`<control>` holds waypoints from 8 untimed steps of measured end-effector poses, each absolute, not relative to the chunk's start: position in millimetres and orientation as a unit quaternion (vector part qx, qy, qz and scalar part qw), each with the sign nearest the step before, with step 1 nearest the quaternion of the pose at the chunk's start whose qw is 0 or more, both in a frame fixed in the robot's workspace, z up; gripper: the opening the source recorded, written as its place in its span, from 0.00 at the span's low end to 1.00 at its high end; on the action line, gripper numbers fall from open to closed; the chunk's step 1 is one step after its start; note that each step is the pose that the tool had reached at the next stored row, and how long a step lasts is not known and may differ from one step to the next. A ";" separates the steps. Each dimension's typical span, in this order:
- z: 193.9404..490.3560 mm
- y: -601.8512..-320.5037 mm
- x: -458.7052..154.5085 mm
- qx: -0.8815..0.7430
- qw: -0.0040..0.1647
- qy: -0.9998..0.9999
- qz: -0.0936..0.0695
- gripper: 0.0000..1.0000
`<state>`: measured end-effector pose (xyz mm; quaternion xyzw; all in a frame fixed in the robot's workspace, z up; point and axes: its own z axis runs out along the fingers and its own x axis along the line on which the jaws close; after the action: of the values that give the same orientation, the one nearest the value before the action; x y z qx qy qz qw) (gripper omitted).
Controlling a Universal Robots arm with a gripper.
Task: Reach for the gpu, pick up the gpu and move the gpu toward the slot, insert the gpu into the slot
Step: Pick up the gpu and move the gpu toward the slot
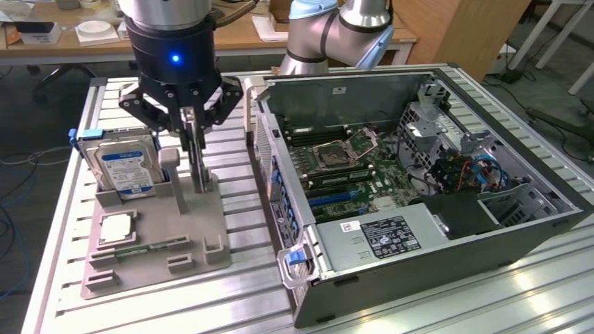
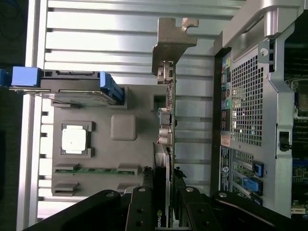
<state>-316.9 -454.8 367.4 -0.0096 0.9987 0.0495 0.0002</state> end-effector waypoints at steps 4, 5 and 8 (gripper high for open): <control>370.7 -454.8 -317.2 -0.010 0.000 0.999 0.050 0.26; 371.6 -454.8 -317.2 -0.010 0.000 0.999 0.050 0.26; 374.1 -454.8 -317.5 -0.010 0.000 0.999 0.050 0.26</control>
<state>-317.5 -454.8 374.1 -0.0098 0.9987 0.0504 0.0002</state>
